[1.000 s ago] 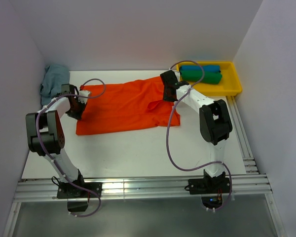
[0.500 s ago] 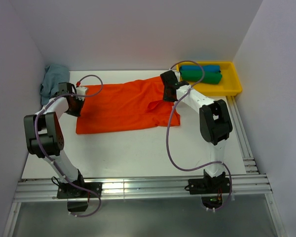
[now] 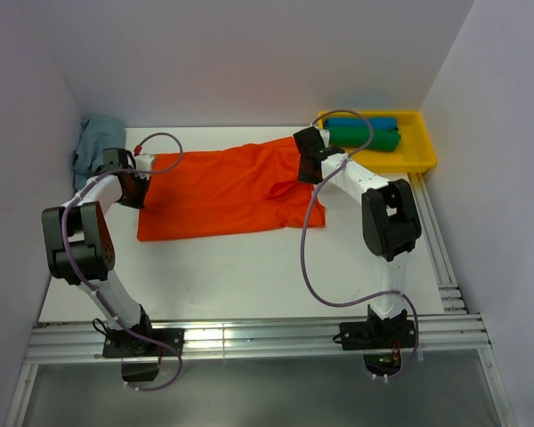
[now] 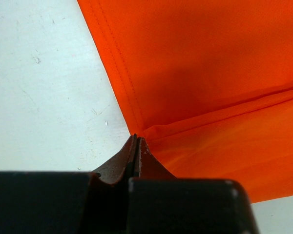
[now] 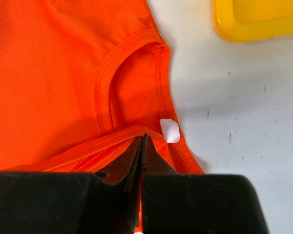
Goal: Roll the t-shirts
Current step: Fold the tshirt
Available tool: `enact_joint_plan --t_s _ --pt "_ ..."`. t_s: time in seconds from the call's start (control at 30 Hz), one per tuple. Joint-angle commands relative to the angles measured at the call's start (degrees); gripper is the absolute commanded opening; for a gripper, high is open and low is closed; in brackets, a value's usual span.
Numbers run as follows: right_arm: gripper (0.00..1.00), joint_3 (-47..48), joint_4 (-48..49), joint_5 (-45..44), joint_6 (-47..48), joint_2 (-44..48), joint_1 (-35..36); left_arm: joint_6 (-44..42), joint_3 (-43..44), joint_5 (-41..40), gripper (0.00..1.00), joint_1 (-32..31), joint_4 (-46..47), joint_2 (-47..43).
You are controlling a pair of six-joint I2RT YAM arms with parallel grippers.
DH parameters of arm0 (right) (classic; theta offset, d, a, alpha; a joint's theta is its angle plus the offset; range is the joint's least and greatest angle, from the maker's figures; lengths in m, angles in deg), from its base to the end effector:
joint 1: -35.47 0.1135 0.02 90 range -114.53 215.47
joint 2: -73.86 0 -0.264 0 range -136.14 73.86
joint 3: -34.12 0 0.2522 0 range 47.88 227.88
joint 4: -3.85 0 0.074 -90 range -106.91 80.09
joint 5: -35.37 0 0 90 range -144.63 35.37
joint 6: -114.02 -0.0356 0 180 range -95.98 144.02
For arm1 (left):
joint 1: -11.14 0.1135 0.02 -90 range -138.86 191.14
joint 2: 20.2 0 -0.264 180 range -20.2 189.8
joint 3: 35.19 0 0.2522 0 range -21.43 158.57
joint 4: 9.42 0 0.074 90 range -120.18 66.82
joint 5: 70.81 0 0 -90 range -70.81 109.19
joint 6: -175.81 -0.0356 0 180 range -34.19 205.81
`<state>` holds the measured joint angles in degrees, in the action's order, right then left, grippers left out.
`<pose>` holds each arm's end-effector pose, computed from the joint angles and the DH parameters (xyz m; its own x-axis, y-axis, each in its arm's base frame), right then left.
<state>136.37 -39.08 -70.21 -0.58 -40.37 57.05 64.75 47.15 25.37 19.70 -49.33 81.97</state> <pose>0.4102 0.1519 0.2133 -0.7795 0.1229 -0.6142 0.1252 0.9914 0.0395 0.3645 0.0510 0.1915 -0.8310 0.2362 -0.5037 0.2189 0.9712 0.0943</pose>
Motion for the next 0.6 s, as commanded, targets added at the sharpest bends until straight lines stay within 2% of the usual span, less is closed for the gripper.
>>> enact_joint_plan --t_s 0.0,0.57 --pt "0.0 1.33 1.57 -1.39 -0.1 2.18 -0.58 1.55 0.94 1.3 0.0 0.41 2.24 0.04" --pt "0.0 6.69 2.45 0.81 2.8 -1.78 -0.49 2.51 0.42 1.21 0.0 0.41 4.44 1.45"
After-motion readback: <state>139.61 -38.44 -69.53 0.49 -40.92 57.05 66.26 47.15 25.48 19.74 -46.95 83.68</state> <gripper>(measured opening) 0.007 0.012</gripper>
